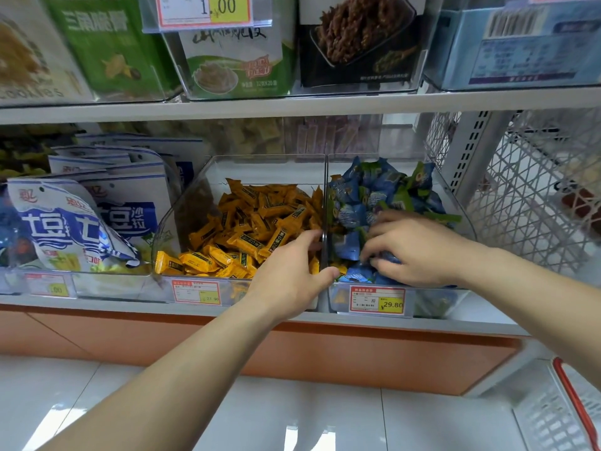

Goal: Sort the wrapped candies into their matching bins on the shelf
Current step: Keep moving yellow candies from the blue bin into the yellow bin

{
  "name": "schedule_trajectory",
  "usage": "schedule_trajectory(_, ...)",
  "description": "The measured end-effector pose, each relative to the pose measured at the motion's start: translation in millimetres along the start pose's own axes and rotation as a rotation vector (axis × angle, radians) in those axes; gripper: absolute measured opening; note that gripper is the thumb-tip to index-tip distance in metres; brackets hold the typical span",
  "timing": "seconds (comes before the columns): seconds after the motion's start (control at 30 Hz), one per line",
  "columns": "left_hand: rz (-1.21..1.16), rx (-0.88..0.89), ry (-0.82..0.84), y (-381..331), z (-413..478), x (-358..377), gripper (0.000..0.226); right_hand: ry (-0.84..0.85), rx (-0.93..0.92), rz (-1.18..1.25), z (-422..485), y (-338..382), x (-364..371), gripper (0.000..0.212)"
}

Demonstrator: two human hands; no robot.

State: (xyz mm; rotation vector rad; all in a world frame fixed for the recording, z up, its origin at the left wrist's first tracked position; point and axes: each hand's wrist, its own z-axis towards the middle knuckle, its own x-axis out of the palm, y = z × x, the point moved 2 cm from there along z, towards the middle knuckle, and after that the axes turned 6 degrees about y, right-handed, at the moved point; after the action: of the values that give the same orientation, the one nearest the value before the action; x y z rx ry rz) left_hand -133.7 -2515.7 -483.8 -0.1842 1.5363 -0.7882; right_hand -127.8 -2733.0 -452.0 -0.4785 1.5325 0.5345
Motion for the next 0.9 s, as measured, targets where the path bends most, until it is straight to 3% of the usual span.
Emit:
schedule_trajectory(0.1,-0.004,0.005,0.007,0.0,0.3,-0.4,0.069,0.043,0.026,-0.033,0.8,3.3,-3.9,0.025)
schedule_trajectory(0.23,-0.003,0.010,-0.005,0.6,-0.2,-0.6,0.069,0.004,0.052,-0.168,5.5,10.0,-9.2,0.051)
schedule_trajectory(0.37,-0.021,0.024,-0.007,-0.4,0.3,-1.3,0.066,-0.142,-0.017,-0.153,21.6,23.9,-15.3,0.032)
schedule_trajectory(0.43,-0.022,0.029,-0.003,-0.3,0.5,-1.8,0.065,-0.002,-0.057,-0.059,31.0,26.9,-8.1,0.028)
schedule_trajectory(0.53,-0.009,0.027,-0.003,1.3,0.1,-1.4,0.067,0.191,-0.049,-0.105,32.5,19.6,4.7,0.036)
schedule_trajectory(0.8,0.010,0.023,-0.008,4.2,0.5,0.1,0.073,0.199,0.071,-0.225,20.0,4.7,5.3,0.048)
schedule_trajectory(0.9,0.015,0.020,-0.011,4.0,0.4,0.4,0.073,0.249,0.098,-0.197,36.6,12.8,5.9,0.032)
